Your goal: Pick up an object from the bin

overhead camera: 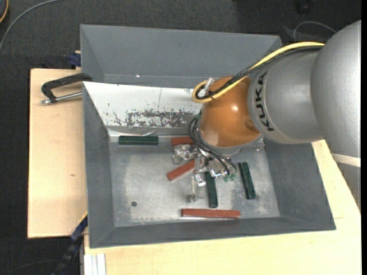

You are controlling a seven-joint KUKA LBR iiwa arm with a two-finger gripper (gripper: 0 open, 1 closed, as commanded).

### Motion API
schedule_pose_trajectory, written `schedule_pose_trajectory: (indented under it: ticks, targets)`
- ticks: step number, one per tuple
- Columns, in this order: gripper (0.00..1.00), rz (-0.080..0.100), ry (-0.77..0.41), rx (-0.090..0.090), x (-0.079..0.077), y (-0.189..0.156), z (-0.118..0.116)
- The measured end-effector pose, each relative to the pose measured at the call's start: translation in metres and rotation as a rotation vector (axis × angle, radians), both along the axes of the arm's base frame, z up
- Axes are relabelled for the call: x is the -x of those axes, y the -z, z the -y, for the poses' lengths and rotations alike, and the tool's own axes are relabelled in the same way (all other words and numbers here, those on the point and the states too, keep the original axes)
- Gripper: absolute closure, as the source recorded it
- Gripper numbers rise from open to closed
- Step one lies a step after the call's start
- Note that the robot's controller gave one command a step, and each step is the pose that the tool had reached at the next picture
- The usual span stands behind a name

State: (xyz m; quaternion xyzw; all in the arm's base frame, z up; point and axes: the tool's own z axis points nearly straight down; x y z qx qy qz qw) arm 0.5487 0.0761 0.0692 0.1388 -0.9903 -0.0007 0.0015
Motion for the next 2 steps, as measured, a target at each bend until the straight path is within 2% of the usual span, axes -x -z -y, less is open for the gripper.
schedule_pose_trajectory:
  ticks: [1, 2]
  targets:
    - [1.00, 0.004, 0.001, -0.001, -0.001, -0.002, 0.000]
    - [1.00, 0.018, -0.005, -0.002, -0.005, -0.148, -0.005]
